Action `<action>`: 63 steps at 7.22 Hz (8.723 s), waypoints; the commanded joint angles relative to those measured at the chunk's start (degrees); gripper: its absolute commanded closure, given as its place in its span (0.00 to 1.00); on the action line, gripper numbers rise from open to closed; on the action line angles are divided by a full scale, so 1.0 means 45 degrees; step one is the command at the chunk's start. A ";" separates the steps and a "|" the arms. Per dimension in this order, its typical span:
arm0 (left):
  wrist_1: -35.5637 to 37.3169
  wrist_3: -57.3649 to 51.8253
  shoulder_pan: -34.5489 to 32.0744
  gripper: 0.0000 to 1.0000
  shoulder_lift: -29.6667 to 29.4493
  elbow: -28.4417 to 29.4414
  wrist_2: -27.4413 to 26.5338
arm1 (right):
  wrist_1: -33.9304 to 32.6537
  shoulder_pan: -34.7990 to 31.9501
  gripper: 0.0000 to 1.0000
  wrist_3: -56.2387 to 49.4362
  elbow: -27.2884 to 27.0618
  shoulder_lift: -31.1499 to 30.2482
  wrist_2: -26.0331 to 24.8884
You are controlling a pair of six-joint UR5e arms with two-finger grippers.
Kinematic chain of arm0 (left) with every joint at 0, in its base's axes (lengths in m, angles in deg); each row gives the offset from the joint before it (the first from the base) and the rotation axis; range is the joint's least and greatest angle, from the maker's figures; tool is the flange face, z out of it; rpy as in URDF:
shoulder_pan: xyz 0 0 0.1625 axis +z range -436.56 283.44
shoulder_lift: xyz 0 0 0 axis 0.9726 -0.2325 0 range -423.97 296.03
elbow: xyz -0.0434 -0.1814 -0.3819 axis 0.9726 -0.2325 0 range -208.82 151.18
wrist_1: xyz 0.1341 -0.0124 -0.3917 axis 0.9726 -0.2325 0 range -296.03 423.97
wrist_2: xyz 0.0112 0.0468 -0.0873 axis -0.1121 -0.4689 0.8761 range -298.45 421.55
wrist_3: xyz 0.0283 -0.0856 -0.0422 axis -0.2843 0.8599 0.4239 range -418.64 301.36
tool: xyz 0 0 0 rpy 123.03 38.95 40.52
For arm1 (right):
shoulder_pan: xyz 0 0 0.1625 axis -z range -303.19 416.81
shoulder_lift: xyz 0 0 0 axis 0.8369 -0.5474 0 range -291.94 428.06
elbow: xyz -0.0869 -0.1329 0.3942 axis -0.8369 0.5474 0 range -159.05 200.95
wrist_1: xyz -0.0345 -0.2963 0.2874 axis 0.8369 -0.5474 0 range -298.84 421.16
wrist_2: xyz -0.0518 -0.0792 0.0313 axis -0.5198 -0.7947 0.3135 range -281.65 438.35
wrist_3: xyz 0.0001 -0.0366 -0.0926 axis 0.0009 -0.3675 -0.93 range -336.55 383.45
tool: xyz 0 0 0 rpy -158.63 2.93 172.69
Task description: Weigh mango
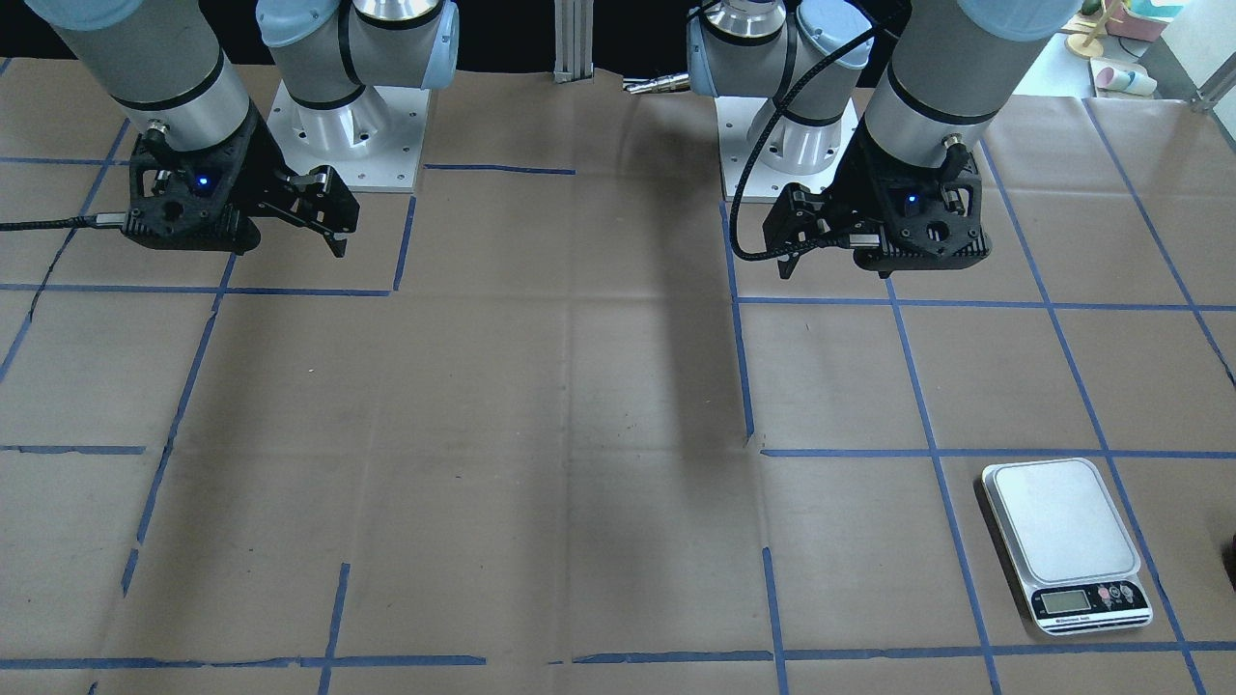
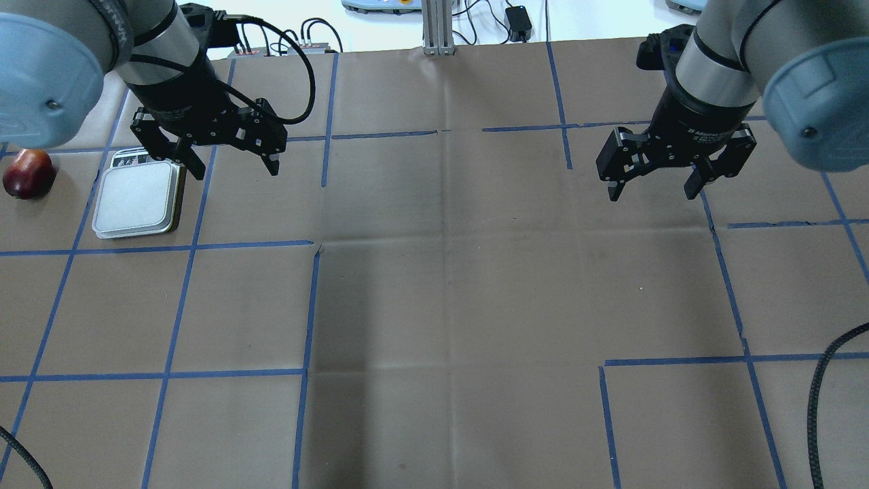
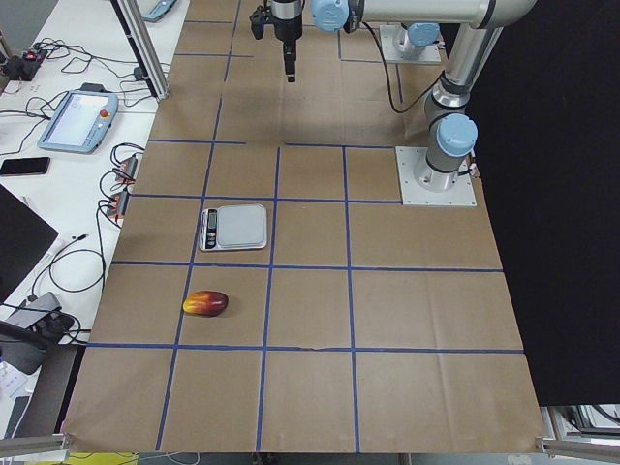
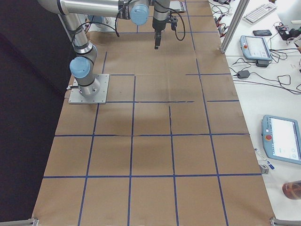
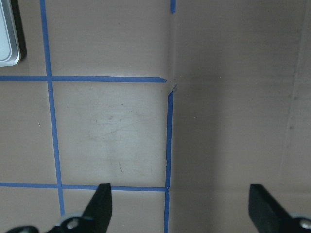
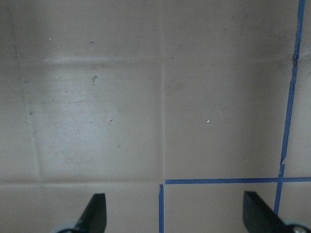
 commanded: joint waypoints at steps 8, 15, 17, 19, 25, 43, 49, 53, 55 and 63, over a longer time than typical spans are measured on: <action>0.0273 -0.1495 0.2916 0.00 -0.0891 0.1255 0.0142 | 0.0000 0.0000 0.00 0.0000 0.0000 0.0000 0.0000; 0.0351 -0.8589 0.9369 0.00 -0.8562 0.9352 0.0122 | 0.0000 0.0000 0.00 0.0000 0.0000 0.0000 0.0000; 0.0351 -0.9704 0.9764 0.00 -0.9684 1.0221 0.0103 | 0.0000 0.0000 0.00 0.0000 0.0000 0.0000 0.0000; 0.0603 -0.9922 0.9999 0.00 -1.0075 1.0359 0.0123 | 0.0000 0.0000 0.00 0.0000 0.0000 0.0000 0.0000; 0.2538 -0.9999 0.9649 0.00 -1.2340 1.0360 0.0259 | 0.0000 0.0000 0.00 0.0000 0.0000 0.0000 0.0000; 0.0230 -0.4812 0.6099 0.58 -0.7191 0.5062 0.0318 | 0.0000 0.0000 0.00 0.0000 0.0000 0.0000 0.0000; 0.3926 -0.5527 0.6523 0.57 -0.8201 0.3095 -0.0619 | 0.0000 0.0000 0.00 0.0000 0.0000 0.0000 0.0000; 0.3945 -0.5488 0.6464 0.00 -0.7561 0.3327 -0.0678 | 0.0000 0.0000 0.00 0.0000 0.0000 0.0000 0.0000; 0.3209 -0.5235 0.6309 0.00 -0.5674 0.3017 -0.0678 | 0.0000 0.0000 0.00 0.0000 0.0000 0.0000 0.0000; -0.0274 0.2220 0.0809 0.00 0.0392 -0.0673 -0.0092 | 0.0000 0.0000 0.00 0.0000 0.0000 0.0000 0.0000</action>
